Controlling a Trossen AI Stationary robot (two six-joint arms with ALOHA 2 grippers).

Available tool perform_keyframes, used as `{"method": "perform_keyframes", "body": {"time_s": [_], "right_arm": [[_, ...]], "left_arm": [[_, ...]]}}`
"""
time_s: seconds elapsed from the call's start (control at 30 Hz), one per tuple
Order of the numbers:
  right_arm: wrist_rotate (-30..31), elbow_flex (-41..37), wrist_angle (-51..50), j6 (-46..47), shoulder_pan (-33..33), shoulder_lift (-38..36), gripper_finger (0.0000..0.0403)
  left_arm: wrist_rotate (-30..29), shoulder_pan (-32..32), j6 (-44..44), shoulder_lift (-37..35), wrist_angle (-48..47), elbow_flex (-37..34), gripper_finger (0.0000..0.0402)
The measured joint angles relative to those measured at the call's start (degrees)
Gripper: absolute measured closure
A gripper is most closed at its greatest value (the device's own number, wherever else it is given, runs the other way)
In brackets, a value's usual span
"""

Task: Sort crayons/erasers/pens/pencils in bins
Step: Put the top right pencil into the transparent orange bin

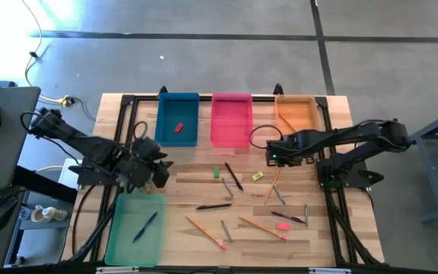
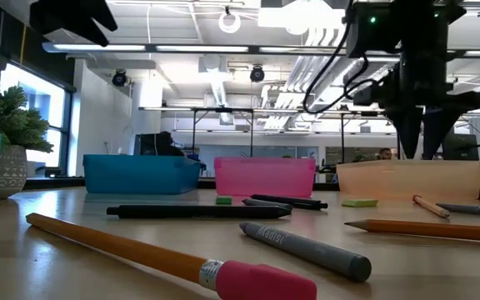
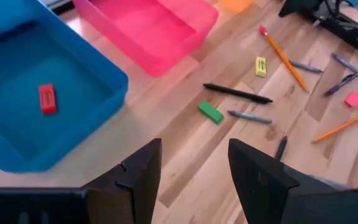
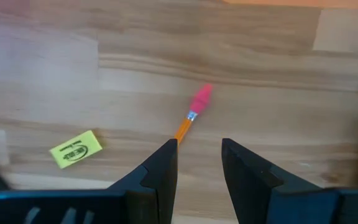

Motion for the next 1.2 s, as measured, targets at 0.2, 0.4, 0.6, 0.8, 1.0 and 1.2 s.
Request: {"method": "perform_keyframes", "body": {"time_s": [0.2,0.4,0.6,0.8,1.0,1.2], "right_arm": [[-0.70,0.00,3.13,2.92,0.00,4.70,0.0285],[-0.87,0.00,3.13,6.39,0.00,7.84,0.0285],[-0.82,0.00,3.85,8.54,0.00,11.13,0.0285],[0.10,0.00,4.59,10.08,0.00,13.95,0.0285],[0.93,-0.02,5.24,10.49,-0.17,16.51,0.0285],[1.26,0.23,6.00,10.46,-0.15,17.98,0.0288]], "left_arm": [[0.63,2.11,5.36,-3.70,0.05,0.00,0.0229],[0.85,3.09,9.13,-5.79,0.09,0.02,0.0229],[0.89,3.13,11.62,-6.24,0.07,0.02,0.0229],[1.07,3.13,13.61,-6.26,0.04,0.02,0.0229],[1.08,3.13,13.63,-6.24,-0.02,0.02,0.0229],[1.92,3.13,13.65,-6.24,-0.13,0.02,0.0229]]}}
